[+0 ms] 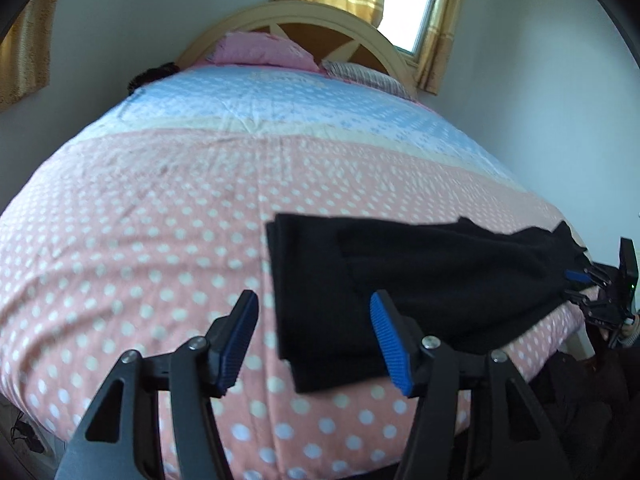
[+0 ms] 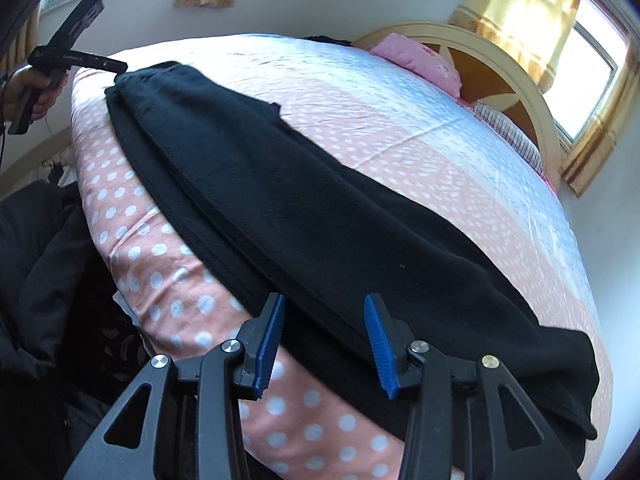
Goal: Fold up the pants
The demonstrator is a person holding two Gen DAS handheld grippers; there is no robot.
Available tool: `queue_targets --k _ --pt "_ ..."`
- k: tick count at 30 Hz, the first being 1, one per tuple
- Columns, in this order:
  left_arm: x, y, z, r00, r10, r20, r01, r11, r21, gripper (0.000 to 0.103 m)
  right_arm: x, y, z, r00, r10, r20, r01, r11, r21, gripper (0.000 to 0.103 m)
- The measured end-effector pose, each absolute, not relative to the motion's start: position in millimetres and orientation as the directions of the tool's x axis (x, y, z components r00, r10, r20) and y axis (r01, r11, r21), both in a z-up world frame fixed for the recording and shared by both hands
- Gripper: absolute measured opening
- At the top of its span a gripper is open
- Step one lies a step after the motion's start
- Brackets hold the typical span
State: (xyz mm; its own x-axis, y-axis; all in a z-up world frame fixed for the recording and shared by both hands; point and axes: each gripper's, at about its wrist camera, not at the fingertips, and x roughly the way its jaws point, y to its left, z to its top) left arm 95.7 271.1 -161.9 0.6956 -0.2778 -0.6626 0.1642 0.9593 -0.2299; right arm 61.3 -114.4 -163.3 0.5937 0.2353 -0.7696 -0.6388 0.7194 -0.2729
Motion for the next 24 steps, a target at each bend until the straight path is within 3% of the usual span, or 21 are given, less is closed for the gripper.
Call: queue_targets --k 2,6,15,17,20,21,23,24 --pt "97 265 -167 0.688 -0.278 -0.67 0.172 0.96 -0.221 0.061 65 -113 -165 0.588 0.232 -0.775 -0.633 0.729 -0.261 0.041" --pt "103 261 -178 0.669 -0.283 -0.687 0.166 0.958 -0.233 0.059 72 -115 -165 0.558 0.252 -0.791 -0.631 0.748 -0.207 0.023" --pt "101 261 -177 0.67 -0.261 -0.695 0.165 0.965 -0.204 0.036 75 -106 -169 0.581 0.233 -0.78 -0.624 0.743 -0.242 0.02" --pt "103 261 -179 0.666 -0.25 -0.703 0.152 0.968 -0.2 0.037 74 -105 -169 0.591 0.228 -0.773 -0.621 0.741 -0.256 0.02" --pt "104 261 -181 0.677 -0.207 -0.707 0.118 0.978 -0.173 0.053 74 -103 -169 0.599 0.225 -0.769 -0.62 0.738 -0.267 0.019" --pt "106 261 -183 0.674 -0.213 -0.707 0.118 0.976 -0.181 0.053 74 -104 -168 0.592 0.233 -0.771 -0.625 0.737 -0.257 0.008" --pt "107 261 -185 0.669 -0.244 -0.702 0.135 0.969 -0.208 0.044 69 -104 -162 0.601 0.242 -0.762 -0.628 0.733 -0.262 0.004" --pt "106 260 -184 0.677 -0.237 -0.697 0.137 0.971 -0.197 0.03 65 -104 -158 0.605 0.247 -0.757 -0.63 0.73 -0.265 0.003"
